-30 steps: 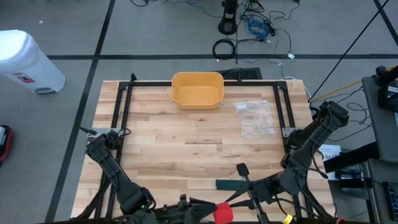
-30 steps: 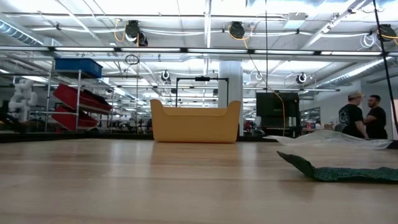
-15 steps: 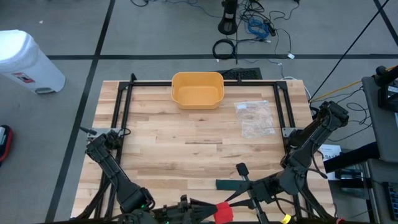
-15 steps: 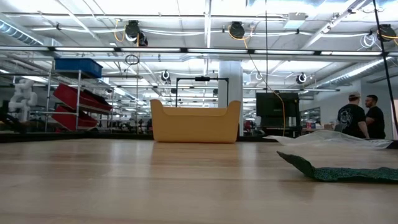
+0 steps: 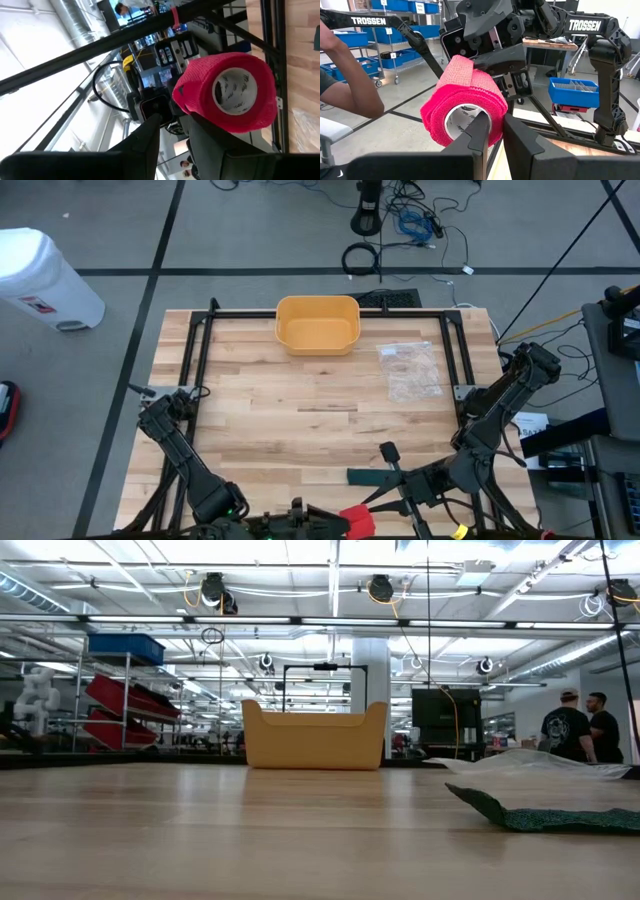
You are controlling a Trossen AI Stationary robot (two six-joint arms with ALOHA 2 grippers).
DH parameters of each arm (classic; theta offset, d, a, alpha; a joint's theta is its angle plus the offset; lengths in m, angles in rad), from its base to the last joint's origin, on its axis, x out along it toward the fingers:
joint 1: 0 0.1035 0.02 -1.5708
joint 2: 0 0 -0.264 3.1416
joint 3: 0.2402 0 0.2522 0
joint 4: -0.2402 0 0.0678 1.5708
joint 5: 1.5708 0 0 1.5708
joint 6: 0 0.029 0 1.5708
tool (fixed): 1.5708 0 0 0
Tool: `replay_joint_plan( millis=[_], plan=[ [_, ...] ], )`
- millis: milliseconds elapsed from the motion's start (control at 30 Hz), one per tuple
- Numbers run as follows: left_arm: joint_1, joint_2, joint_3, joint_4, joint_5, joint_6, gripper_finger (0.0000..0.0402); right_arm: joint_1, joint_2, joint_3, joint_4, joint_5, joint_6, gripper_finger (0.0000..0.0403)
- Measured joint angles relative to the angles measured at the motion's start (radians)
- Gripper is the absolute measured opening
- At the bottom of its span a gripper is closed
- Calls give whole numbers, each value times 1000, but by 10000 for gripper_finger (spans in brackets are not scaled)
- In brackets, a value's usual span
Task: Roll bandage
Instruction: Roll the red bandage
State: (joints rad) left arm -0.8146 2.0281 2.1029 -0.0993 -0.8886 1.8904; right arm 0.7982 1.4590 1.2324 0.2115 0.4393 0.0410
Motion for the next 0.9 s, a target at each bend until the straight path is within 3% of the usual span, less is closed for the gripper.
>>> replay_joint_plan(
  millis=[400,900],
  plan=[
    [0,1,0,-26,-33,-52,109,0,0,0,0,0,-1,41],
    [0,1,0,-21,4,-53,109,0,0,0,0,0,-1,41]
  ],
)
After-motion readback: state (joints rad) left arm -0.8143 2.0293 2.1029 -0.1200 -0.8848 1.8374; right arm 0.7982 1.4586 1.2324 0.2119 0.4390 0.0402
